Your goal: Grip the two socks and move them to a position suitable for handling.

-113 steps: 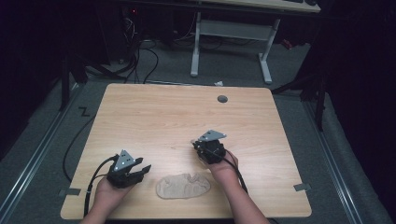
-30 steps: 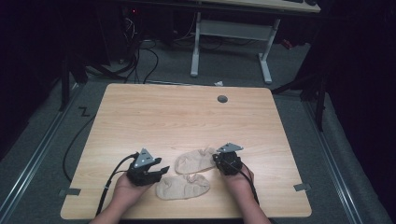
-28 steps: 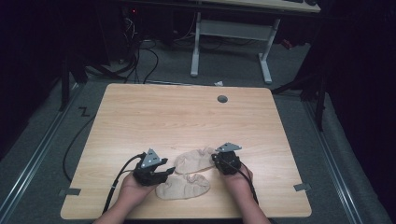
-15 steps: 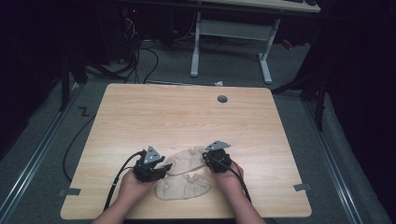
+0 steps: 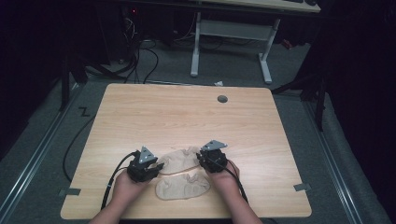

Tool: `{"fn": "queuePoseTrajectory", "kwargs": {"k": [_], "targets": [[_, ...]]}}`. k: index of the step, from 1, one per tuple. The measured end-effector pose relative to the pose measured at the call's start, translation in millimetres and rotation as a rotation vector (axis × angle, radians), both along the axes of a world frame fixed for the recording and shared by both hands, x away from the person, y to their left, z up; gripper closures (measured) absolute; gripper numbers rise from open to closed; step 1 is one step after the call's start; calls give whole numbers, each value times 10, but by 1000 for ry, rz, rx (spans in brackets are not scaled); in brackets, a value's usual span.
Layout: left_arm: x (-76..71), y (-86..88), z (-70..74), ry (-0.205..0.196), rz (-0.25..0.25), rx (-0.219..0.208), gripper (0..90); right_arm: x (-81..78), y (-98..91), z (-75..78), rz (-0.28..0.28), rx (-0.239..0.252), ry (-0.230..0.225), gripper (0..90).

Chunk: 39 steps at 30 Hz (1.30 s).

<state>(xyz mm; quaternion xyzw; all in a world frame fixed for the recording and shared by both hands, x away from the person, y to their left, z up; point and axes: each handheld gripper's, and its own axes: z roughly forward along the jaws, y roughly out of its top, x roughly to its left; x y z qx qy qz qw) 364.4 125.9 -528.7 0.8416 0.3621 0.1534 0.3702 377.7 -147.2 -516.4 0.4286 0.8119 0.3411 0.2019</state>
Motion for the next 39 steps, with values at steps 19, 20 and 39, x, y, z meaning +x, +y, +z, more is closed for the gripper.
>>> {"fn": "queuePoseTrajectory", "kwargs": {"k": [19, 20, 39], "targets": [[-52, 62, 120, -40, 18, -68, 868, 1, -65, -25, 25, 31, -19, 874], [-69, 71, 152, -55, 15, -73, 868, -24, -79, 0, 27, 36, -29, 874], [-480, 18, 338, -59, -70, -59, 866, -519, -259, 170, 90, 45, -89, 874]]}}
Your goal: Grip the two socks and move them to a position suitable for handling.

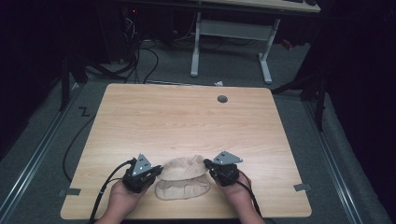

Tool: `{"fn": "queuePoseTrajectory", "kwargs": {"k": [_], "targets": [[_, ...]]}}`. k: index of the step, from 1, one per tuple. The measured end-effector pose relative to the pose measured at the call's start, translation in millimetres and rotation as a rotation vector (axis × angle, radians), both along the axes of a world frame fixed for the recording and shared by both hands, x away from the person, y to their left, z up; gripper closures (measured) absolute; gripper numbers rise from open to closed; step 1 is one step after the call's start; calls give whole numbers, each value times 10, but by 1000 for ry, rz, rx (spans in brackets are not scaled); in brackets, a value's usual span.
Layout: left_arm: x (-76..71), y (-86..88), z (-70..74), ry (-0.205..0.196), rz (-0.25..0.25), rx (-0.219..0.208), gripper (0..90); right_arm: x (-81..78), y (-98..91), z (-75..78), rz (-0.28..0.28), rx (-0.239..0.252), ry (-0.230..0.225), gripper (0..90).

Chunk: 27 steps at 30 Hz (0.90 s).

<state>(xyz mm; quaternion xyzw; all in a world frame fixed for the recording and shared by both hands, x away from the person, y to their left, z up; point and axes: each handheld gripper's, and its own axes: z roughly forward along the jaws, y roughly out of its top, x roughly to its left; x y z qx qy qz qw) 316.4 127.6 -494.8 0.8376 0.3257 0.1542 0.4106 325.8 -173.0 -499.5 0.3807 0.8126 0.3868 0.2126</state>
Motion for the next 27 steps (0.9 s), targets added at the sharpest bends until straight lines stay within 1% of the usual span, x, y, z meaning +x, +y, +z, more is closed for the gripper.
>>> {"fn": "queuePoseTrajectory", "kwargs": {"k": [2, 3, 5, 6, 7, 8, 9, 10, 11, 13, 16, 17, 19, 22, 25, 26, 27], "targets": [[-48, 0, 7, 4, -4, 11, 865, -59, -2, 1, 12, 14, 5, 873], [-101, 9, 8, 10, -2, 14, 865, -113, 4, -1, 25, 11, 3, 873], [-141, 18, -5, 24, -3, 16, 865, -160, 9, -13, 37, 8, 5, 873], [-141, 18, -5, 24, -3, 16, 865, -160, 9, -13, 37, 8, 5, 873], [-170, 20, -13, 30, -4, 21, 864, -216, 8, -22, 48, 1, 8, 873], [-191, 27, -16, 36, -7, 23, 864, -241, 3, -21, 48, 6, 8, 873], [-212, 33, -20, 43, -10, 18, 864, -241, 3, -21, 48, 6, 8, 873], [-255, 44, -19, 47, -19, 18, 863, -290, -12, -9, 51, 10, 6, 873], [-271, 46, -16, 46, -23, 18, 862, -313, -17, -6, 52, 17, 6, 873], [-312, 46, -7, 46, -33, 13, 862, -357, -26, -11, 56, 16, 7, 873], [-335, 36, -12, 47, -41, 22, 860, -387, -31, -30, 59, 11, 15, 872], [-345, 24, -25, 49, -45, 31, 859, -401, -42, -52, 59, 7, 25, 872], [-348, 7, -51, 52, -47, 48, 859, -405, -45, -59, 58, 6, 30, 872], [-344, 14, -55, 49, -38, 47, 859, -417, -38, -55, 62, 14, 24, 872], [-331, 36, -50, 49, -31, 44, 859, -415, -27, -62, 69, 10, 28, 871], [-316, 30, -84, 59, -29, 61, 858, -404, -9, -96, 74, -6, 44, 871], [-316, 30, -84, 59, -29, 61, 857, -404, -9, -96, 74, -6, 44, 871]]}}
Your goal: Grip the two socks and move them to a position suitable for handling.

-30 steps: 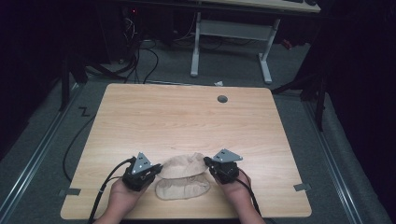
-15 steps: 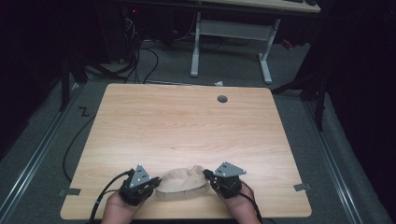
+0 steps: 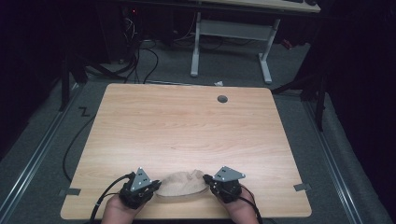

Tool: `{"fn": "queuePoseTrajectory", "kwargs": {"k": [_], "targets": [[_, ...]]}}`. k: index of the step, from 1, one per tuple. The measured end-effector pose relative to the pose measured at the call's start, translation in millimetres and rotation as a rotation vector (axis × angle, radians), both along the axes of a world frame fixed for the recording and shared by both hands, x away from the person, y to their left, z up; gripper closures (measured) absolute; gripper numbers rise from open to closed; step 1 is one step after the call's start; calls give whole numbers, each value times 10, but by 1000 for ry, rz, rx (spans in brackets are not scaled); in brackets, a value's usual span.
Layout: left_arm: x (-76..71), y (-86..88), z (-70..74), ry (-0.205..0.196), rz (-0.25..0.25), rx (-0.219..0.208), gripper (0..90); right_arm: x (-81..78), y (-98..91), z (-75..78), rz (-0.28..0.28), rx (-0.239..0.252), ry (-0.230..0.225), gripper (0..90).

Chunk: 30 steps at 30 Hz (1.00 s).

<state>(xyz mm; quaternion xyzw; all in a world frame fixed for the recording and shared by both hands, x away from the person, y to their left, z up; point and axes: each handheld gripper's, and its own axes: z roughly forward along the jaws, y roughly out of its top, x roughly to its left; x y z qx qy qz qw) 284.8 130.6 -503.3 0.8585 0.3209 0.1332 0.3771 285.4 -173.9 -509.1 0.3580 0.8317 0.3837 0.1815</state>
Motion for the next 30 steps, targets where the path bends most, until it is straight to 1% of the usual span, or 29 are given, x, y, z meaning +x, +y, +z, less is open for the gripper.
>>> {"fn": "queuePoseTrajectory", "kwargs": {"k": [1, 2, 3, 4, 5, 8, 11, 12, 14, 18, 20, 21, 26, 27, 28, 30], "targets": [[16, -11, -41, 20, 1, 17, 852, 8, 10, -24, 1, -7, 18, 871], [16, -11, -41, 20, 1, 17, 848, 14, 12, -34, 2, -13, 23, 871], [27, -15, -66, 34, 1, 28, 843, 21, 13, -45, 4, -16, 26, 870], [27, -15, -66, 34, 1, 28, 837, 21, 13, -45, 4, -16, 26, 870], [33, -17, -80, 40, 1, 35, 830, 26, 17, -60, 4, -25, 41, 870], [37, -20, -92, 44, -1, 41, 819, 27, 22, -70, 2, -31, 53, 869], [32, -40, -109, 40, -5, 64, 806, 45, 30, -102, 8, -44, 62, 869], [32, -40, -109, 40, -5, 64, 803, 45, 30, -102, 8, -44, 62, 869], [38, -52, -124, 34, -7, 78, 797, 50, 35, -117, 8, -52, 71, 868], [56, -45, -137, 35, -3, 77, 790, 53, 38, -123, 7, -54, 74, 865], [71, -42, -143, 32, -2, 85, 786, 57, 39, -130, 7, -51, 71, 863], [83, -45, -151, 24, 1, 86, 783, 60, 38, -133, 5, -53, 70, 856], [109, -45, -155, 14, 4, 91, 766, 64, 37, -137, -1, -55, 66, 839], [114, -45, -155, 8, 6, 93, 753, 67, 30, -133, -3, -41, 69, 811], [113, -46, -154, 4, 7, 95, 753, 67, 30, -133, -3, -41, 69, 811], [115, -35, -134, -3, 12, 84, 698, 54, 15, -100, -12, -18, 51, 776]]}}
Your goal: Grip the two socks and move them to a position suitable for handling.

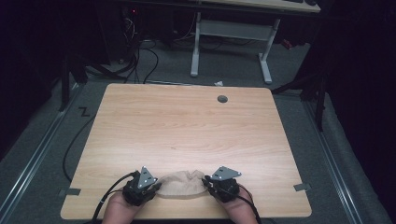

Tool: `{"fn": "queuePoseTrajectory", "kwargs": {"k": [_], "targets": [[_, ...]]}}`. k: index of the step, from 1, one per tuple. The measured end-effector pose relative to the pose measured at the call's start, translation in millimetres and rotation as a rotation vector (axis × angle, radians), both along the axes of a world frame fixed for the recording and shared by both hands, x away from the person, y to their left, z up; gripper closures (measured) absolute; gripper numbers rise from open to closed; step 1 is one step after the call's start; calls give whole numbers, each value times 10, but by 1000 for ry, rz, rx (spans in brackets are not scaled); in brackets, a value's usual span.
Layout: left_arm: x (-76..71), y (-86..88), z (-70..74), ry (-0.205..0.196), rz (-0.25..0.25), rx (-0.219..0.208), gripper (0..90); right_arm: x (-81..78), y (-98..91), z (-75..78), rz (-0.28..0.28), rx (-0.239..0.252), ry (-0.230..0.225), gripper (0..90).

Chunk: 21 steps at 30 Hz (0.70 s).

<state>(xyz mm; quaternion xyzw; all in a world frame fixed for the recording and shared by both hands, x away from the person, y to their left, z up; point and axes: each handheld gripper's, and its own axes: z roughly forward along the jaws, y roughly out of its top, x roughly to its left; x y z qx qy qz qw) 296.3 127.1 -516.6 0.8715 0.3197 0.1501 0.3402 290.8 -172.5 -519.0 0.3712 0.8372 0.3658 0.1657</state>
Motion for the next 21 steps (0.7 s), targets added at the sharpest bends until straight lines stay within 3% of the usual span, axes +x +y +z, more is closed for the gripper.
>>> {"fn": "queuePoseTrajectory", "kwargs": {"k": [3, 4, 8, 9, 13, 21], "targets": [[3, 17, 24, -5, 3, -23, 630, 4, -22, 29, -8, 26, -15, 759], [-28, 0, 30, 17, 39, -104, 614, 6, -29, 37, -13, 32, -19, 753], [4, 66, 76, -25, 22, -101, 566, 20, -64, 57, -28, 48, -29, 742], [22, 109, 97, -33, 25, -118, 552, 37, -93, 68, -41, 55, -36, 735], [63, 177, 118, -49, 33, -123, 540, 69, -128, 74, -60, 68, -37, 723], [278, 453, 113, -73, 122, -143, 522, 248, -236, 73, -111, 78, -62, 656]]}}
